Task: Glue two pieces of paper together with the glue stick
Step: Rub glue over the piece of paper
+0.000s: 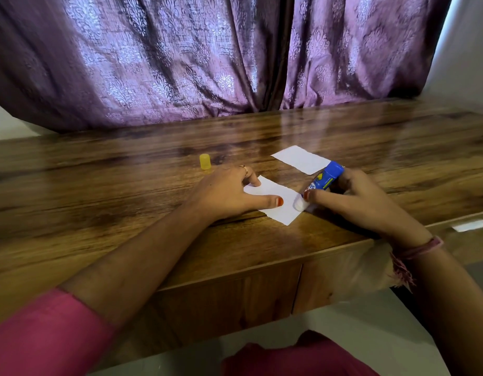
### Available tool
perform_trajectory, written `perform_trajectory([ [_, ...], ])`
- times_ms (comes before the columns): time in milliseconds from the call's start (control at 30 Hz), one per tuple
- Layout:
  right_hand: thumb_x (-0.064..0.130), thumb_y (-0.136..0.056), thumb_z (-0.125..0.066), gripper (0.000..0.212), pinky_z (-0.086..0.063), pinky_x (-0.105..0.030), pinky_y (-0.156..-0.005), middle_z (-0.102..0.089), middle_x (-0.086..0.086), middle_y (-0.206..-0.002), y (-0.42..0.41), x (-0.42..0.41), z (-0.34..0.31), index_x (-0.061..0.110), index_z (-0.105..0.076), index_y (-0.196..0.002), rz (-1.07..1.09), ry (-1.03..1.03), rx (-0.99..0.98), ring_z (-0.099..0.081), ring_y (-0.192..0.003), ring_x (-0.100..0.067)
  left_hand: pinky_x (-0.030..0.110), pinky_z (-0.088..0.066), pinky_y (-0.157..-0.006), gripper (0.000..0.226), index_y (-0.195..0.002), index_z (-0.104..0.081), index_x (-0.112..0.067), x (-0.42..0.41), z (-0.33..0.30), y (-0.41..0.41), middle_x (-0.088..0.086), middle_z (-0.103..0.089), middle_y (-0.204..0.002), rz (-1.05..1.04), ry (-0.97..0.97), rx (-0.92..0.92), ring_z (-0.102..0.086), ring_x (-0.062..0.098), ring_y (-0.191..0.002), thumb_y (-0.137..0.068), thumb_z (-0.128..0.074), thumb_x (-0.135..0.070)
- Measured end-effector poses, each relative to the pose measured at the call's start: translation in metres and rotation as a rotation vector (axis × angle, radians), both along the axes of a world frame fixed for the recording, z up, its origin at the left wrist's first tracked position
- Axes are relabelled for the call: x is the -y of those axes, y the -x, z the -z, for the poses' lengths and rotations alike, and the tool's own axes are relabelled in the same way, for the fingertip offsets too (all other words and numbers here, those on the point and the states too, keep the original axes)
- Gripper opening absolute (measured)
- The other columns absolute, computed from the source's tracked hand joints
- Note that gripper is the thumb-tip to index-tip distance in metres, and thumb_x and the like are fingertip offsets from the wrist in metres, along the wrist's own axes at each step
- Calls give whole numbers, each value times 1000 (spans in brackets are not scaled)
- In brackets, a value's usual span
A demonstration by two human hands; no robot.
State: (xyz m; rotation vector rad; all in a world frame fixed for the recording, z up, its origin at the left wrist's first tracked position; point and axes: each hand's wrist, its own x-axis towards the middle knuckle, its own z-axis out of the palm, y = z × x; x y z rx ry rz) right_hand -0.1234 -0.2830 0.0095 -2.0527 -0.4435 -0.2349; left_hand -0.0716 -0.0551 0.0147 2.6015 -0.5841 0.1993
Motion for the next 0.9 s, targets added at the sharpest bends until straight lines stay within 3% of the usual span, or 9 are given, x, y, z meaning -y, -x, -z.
perform_trajectory([
  [67, 34, -75, -70, 28, -48, -61, -78, -70, -26, -85, -1, 1, 1, 7, -72, -83, 3, 0, -9, -62, -85, -50, 26, -29, -53, 53, -89, -60, -36, 0, 0, 0, -27, -45, -75, -3, -10, 4, -47, -3, -70, -58, -61, -79],
  [167, 33, -79, -72, 20, -49, -54, -70, -72, -20, -80, -2, 1, 0, 14, -74, -84, -16, 38, -9, -65, -76, -42, 26, -29, -52, 56, -91, -61, -35, 0, -1, -1, -27, -45, -75, -4, -13, 3, -47, -3, -70, -58, -61, -79],
  [267, 36, -78, -71, 23, -51, -50, -73, -72, -19, -81, -3, 1, 0, 14, -74, -83, -17, 37, -13, -66, -79, -40, 26, -29, -52, 52, -88, -59, -36, 0, -1, -1, -27, -45, -74, -7, -3, -4, -47, -3, -69, -58, -62, -79],
  [367, 32, -82, -71, 19, -41, -23, -53, -68, -8, -63, -2, 3, 1, 14, -74, -80, -9, 76, -19, -55, -53, -17, 26, -29, -52, 51, -86, -58, -37, 0, -1, 0, -26, -46, -73, -8, 0, 2, -48, -3, -69, -57, -62, -79],
  [400, 32, -81, -71, 18, -35, -20, -50, -64, -4, -58, -1, 3, 1, 14, -74, -78, 1, 83, -23, -49, -50, -10, 26, -28, -52, 51, -86, -58, -37, 0, -1, 0, -26, -45, -73, -8, 0, 4, -48, -3, -69, -57, -62, -79],
  [500, 30, -83, -71, 19, -35, -25, -55, -67, -13, -64, -1, 2, 0, 11, -74, -78, -1, 85, -49, -51, -55, -10, 26, -27, -51, 51, -86, -58, -38, 1, -1, 0, -27, -45, -73, -8, -3, 0, -47, -3, -68, -57, -62, -79],
  [567, 30, -83, -71, 20, -31, -20, -48, -60, -2, -53, 1, 2, -1, 11, -74, -77, -3, 103, -55, -43, -46, -4, 26, -27, -51, 50, -86, -58, -38, 1, -1, 0, -26, -45, -72, -6, -1, -1, -47, -2, -67, -57, -62, -79],
  [733, 27, -84, -70, 17, -26, -10, -42, -54, 10, -47, 1, 2, -2, 13, -75, -78, 5, 98, -44, -40, -40, -1, 27, -27, -51, 55, -91, -62, -34, 1, 0, 0, -24, -46, -71, -6, -3, 7, -47, -1, -67, -58, -62, -78],
  [900, 34, -83, -69, 30, -26, -17, -44, -52, 3, -51, 1, 3, 0, 5, -73, -81, -15, 125, -77, -36, -42, -3, 27, -27, -52, 54, -90, -62, -33, 0, 0, 0, -22, -46, -72, -12, 13, -10, -46, -2, -67, -59, -64, -77],
])
